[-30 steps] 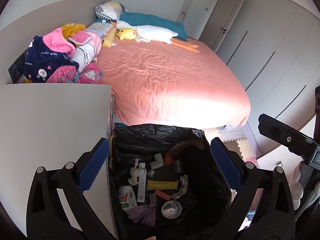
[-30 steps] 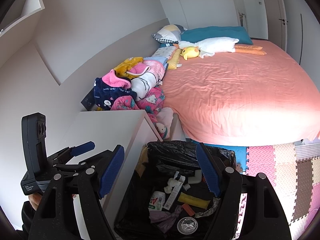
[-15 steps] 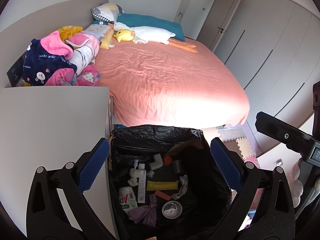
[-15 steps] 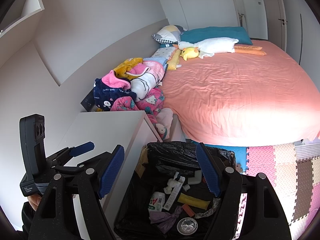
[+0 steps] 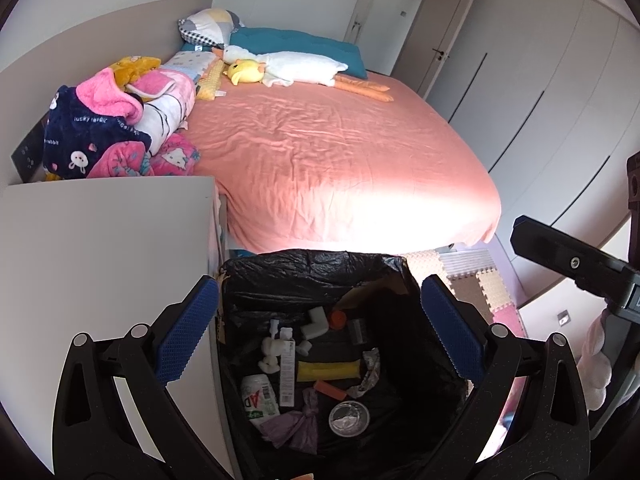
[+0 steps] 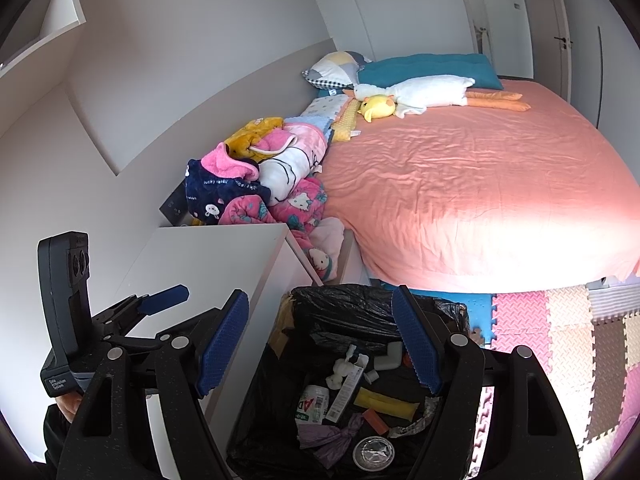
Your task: Collect trash
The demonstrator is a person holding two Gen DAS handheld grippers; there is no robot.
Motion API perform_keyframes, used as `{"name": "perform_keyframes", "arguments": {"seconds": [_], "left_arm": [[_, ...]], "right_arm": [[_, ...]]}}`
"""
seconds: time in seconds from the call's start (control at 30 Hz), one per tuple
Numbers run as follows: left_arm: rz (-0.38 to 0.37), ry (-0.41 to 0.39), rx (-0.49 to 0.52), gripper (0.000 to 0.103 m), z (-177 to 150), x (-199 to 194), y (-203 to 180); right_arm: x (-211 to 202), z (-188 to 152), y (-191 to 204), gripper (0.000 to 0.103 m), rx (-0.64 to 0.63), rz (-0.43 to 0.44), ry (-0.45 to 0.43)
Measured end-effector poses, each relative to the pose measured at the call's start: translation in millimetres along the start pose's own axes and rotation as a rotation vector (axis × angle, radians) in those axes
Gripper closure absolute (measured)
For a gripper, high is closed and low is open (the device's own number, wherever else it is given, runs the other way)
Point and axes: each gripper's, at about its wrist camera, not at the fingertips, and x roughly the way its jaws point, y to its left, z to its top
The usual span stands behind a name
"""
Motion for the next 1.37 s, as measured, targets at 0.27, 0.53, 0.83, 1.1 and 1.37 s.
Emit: {"name": "perform_keyframes", "arguments": {"seconds": [0.27, 0.53, 0.83, 1.1, 1.37], "left_arm": [[0.001, -0.001, 0.005, 0.006, -0.9, 1.4, -1.2], [0.043, -0.021, 0.003, 0.006, -1.0, 2.8, -1.6], [0.026, -0.01, -0.001, 0.006, -1.5, 3.6, -3.8], [0.053, -0.05, 0.01, 0.006, -2.2, -0.2, -8.5], [0.045, -0.018, 0.001, 0.006, -2.8, 2.4, -8.5]], "right_arm": [[-0.6, 1.8, -2.6, 0.028, 0.0, -0.001, 0.001], [-1.1, 2.2, -4.3, 0.028, 0.0, -0.004, -0.001], [-3.1, 1.8, -12.1, 0.028, 0.004, -0.004, -0.002], [-4.4, 1.4, -14.6, 0.028, 0.006, -0.005, -0.003], [-6.4, 0.1, -17.6, 0.028, 0.005, -0.003, -0.005]]}}
